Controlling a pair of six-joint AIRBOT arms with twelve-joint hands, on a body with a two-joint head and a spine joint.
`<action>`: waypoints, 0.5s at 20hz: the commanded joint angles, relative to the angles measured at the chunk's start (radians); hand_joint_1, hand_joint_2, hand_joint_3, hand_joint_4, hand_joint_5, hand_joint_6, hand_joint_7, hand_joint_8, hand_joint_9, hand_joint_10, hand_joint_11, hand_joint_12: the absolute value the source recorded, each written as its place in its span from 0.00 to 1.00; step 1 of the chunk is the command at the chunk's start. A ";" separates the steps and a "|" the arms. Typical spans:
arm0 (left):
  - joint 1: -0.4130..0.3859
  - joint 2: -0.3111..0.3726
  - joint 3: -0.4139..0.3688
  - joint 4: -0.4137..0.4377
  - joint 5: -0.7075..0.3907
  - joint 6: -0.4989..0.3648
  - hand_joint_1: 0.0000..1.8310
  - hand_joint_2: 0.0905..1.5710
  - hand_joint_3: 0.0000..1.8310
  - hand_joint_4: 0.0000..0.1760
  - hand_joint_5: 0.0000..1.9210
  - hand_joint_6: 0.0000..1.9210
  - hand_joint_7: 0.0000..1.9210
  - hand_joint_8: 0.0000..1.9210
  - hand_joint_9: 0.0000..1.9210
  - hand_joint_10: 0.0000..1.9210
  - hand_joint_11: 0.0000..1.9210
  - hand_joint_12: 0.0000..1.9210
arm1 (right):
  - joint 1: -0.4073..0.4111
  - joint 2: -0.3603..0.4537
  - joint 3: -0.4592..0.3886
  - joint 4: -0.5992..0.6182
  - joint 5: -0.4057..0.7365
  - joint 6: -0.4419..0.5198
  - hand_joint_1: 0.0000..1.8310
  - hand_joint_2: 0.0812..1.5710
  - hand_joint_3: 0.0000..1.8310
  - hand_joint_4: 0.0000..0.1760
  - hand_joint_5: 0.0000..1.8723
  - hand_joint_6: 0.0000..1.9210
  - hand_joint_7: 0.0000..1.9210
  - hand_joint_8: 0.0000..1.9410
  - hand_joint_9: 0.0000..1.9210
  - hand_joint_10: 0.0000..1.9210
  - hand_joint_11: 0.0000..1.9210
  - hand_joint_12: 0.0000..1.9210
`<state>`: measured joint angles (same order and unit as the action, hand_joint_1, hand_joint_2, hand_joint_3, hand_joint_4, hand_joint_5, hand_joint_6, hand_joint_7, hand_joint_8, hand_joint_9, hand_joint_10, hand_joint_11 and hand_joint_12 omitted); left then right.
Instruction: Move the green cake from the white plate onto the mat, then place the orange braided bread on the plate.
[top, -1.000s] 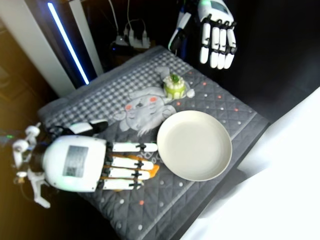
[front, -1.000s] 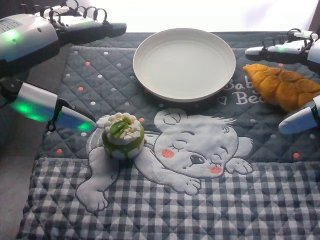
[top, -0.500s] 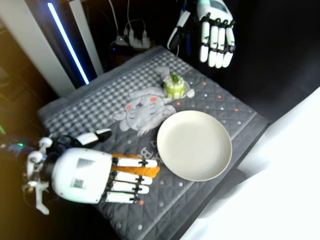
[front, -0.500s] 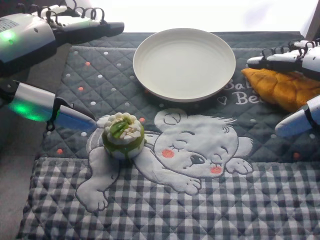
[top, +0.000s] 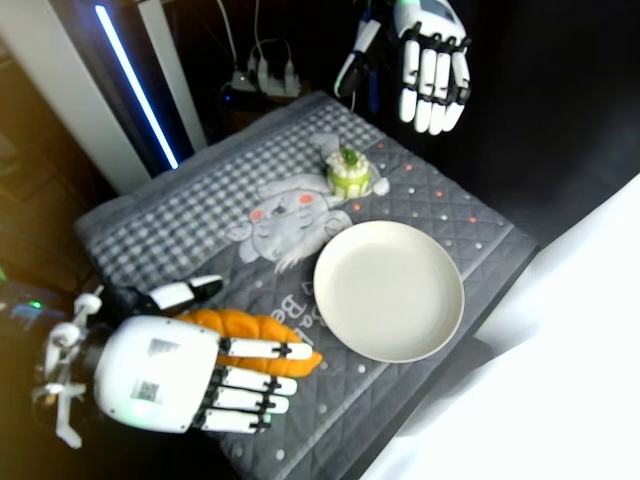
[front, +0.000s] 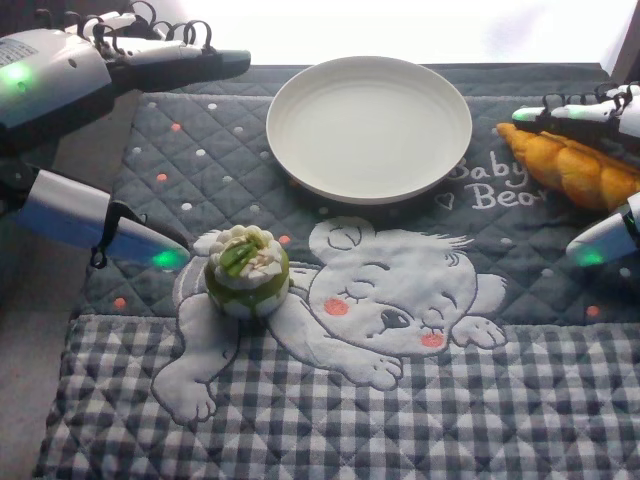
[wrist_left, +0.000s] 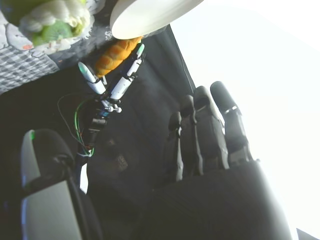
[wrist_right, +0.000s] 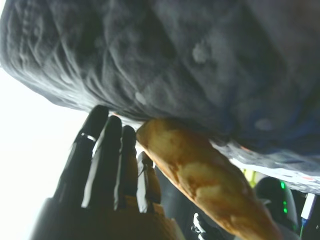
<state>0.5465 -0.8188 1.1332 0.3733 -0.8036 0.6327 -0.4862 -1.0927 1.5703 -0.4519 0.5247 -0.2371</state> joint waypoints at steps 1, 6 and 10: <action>-0.007 0.007 -0.002 -0.039 -0.108 -0.001 0.42 0.46 0.00 0.18 0.11 0.00 0.17 0.00 0.18 0.00 0.00 0.46 | 0.007 0.017 0.012 0.027 0.038 0.000 0.30 0.42 0.00 0.73 0.03 0.00 0.15 0.00 0.16 0.00 0.06 0.45; -0.001 0.011 -0.003 -0.056 -0.128 -0.001 0.42 0.45 0.00 0.08 0.12 0.00 0.16 0.00 0.17 0.00 0.00 0.48 | 0.007 0.017 0.015 0.036 0.033 0.002 0.71 0.57 0.00 0.66 0.12 0.00 0.26 0.00 0.30 0.01 0.22 0.31; 0.006 0.012 -0.003 -0.059 -0.129 -0.002 0.41 0.46 0.00 0.09 0.10 0.00 0.15 0.00 0.16 0.01 0.00 0.48 | 0.007 0.017 0.015 0.036 0.035 0.002 0.83 0.64 0.00 0.00 0.37 0.00 0.49 0.36 0.58 0.46 0.30 0.17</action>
<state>0.5602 -0.8181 1.1328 0.3515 -0.8162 0.6323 -0.4767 -1.0878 1.5757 -0.4122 0.5491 -0.2146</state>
